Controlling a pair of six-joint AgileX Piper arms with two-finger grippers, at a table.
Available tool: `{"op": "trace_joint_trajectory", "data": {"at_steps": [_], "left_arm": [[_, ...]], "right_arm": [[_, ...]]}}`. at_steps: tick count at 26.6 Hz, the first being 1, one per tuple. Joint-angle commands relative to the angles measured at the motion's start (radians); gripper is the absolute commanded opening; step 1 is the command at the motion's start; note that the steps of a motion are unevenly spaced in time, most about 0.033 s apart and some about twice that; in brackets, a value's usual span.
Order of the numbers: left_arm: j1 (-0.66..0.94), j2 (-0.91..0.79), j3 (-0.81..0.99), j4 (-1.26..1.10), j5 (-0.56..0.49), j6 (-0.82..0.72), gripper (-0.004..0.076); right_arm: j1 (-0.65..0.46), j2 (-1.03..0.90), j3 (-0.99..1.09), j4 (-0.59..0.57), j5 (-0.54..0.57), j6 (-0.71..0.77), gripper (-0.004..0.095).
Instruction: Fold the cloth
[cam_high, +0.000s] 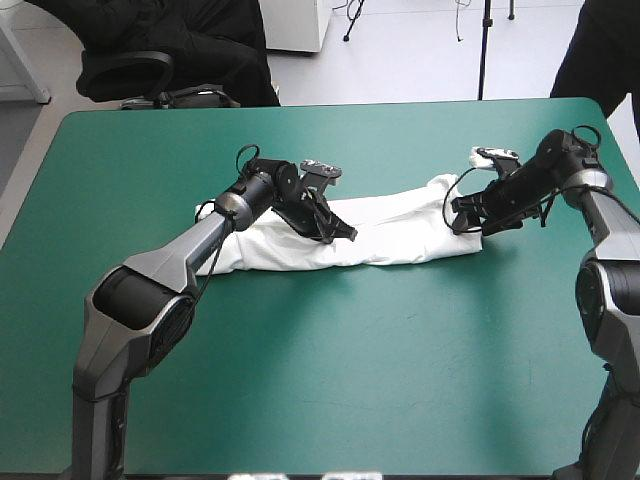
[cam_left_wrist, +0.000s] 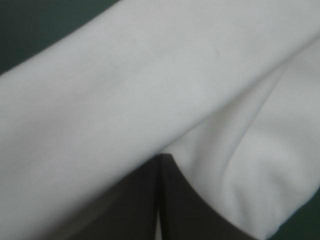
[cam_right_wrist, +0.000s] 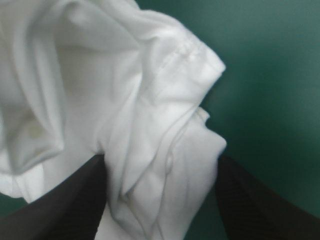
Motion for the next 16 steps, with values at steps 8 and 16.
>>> {"op": "trace_joint_trajectory", "data": {"at_steps": [8,16], "left_arm": [[-0.008,-0.033,-0.009,-0.027,0.065,0.028,-0.0017],[-0.008,-0.033,-0.009,-0.027,0.069,0.042,-0.0017]], "right_arm": [[-0.005,0.014,-0.024,0.099,0.047,-0.047,0.0323],[-0.005,0.014,-0.026,0.132,0.044,-0.047,-0.0017]]}}
